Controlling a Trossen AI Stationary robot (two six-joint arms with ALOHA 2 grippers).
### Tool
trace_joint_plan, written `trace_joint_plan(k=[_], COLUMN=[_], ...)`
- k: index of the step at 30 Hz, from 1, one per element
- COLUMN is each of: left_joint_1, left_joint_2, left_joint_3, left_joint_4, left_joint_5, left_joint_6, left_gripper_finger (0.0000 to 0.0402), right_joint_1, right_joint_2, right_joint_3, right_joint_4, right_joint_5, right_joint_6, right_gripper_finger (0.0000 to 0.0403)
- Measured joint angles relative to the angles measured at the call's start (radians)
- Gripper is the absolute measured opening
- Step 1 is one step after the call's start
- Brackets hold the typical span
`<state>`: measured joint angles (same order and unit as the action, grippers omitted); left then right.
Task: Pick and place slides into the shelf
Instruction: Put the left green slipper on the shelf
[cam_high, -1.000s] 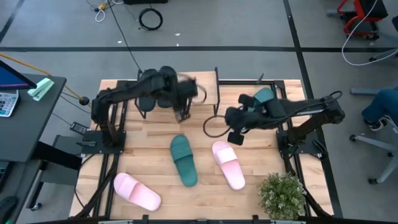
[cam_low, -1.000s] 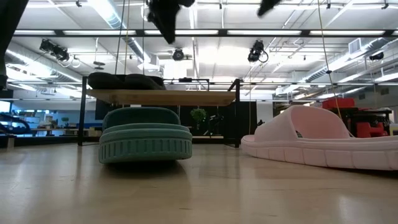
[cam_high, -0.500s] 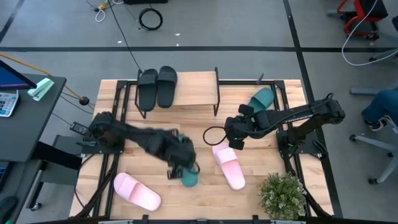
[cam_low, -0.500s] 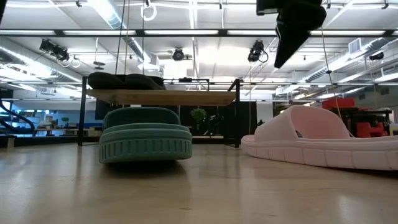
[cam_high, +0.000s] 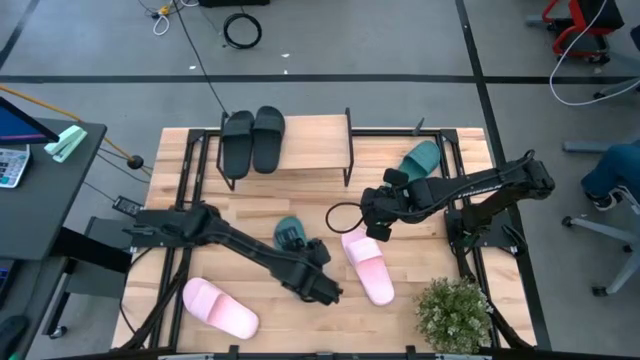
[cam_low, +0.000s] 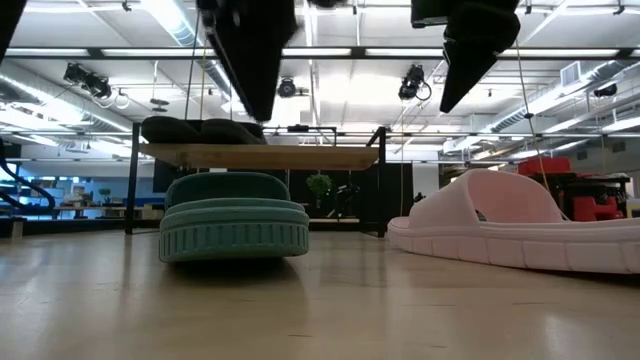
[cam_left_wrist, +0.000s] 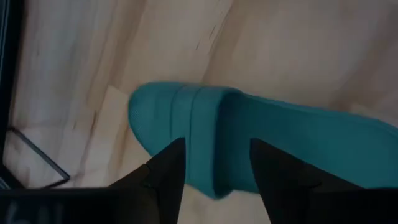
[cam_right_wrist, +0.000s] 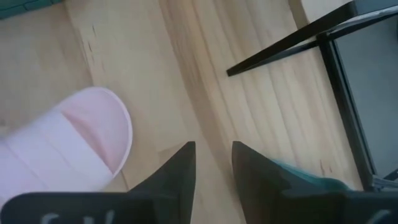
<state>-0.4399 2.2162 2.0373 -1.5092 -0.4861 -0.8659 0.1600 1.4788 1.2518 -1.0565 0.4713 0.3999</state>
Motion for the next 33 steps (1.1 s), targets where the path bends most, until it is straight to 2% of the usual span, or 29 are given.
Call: trace_joint_plan(k=[6,16,24,33], left_joint_1=[0.006,-0.009,-0.008,-0.004], left_joint_2=[0.058,0.062,0.062,0.064], left_joint_3=[0.000,0.000,-0.002,-0.133], left_joint_4=[-0.009,-0.047,-0.060,-0.053], left_joint_5=[0.021,0.106,0.055,0.078], left_joint_6=[-0.047,-0.088,-0.092,-0.093], left_gripper_finger=[0.0191,0.0177,0.0174,0.0176], right_joint_1=[0.000,0.000,0.000,0.000], right_joint_2=[0.000,0.000,0.000,-0.001], right_joint_3=[0.000,0.000,0.000,0.000], right_joint_4=[0.000,0.000,0.001,0.004], right_joint_5=[0.000,0.000,0.000,0.000], right_joint_6=[-0.001,-0.003,0.032,0.038], right_gripper_finger=[0.0110,0.0110,0.0110,0.0110])
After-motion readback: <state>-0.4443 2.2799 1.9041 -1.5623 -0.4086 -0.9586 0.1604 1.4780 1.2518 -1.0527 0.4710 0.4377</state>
